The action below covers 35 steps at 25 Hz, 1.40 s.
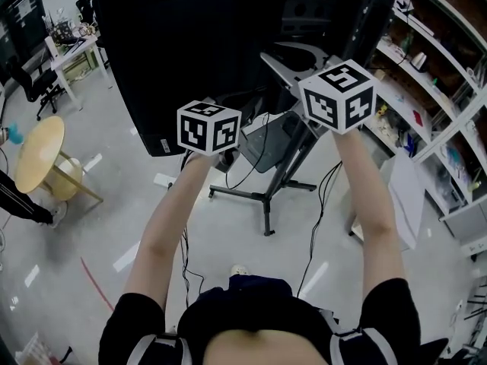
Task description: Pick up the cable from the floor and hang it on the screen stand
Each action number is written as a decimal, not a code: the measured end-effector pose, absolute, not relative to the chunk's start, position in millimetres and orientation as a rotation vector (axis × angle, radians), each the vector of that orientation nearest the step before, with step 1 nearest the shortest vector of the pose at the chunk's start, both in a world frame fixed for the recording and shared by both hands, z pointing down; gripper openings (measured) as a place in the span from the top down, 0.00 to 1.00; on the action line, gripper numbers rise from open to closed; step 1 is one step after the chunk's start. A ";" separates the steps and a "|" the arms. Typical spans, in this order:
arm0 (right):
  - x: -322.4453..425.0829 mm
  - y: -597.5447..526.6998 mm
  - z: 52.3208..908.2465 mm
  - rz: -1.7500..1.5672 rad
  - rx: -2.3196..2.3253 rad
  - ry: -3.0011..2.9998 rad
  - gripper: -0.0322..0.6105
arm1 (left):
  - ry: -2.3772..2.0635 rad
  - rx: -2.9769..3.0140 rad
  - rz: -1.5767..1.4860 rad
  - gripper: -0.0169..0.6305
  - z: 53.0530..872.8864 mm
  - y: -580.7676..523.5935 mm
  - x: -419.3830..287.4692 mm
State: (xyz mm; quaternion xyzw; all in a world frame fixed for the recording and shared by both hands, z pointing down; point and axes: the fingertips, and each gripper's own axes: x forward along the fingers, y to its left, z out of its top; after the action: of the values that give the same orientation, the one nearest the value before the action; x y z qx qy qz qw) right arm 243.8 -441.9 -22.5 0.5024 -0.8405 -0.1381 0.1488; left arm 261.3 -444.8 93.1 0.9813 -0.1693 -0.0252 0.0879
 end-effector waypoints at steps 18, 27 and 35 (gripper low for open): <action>267.2 -459.2 -152.1 -0.653 1.551 -2.396 0.79 | -0.545 3.008 -0.137 0.97 18.8 -462.8 266.3; 294.8 -437.5 -170.6 -0.704 1.630 -2.346 0.79 | -0.498 3.032 -0.138 0.97 10.9 -449.6 283.7; 331.3 -405.7 -173.1 -0.706 1.770 -2.302 0.79 | -0.435 3.040 -0.115 0.97 21.0 -428.4 296.2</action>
State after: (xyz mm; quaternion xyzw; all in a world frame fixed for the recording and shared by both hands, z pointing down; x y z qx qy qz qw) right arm 331.3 -405.7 -173.1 0.5907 -0.7680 -0.2355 0.0767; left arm 296.2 -428.4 21.0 0.9886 -0.1416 -0.0375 0.0342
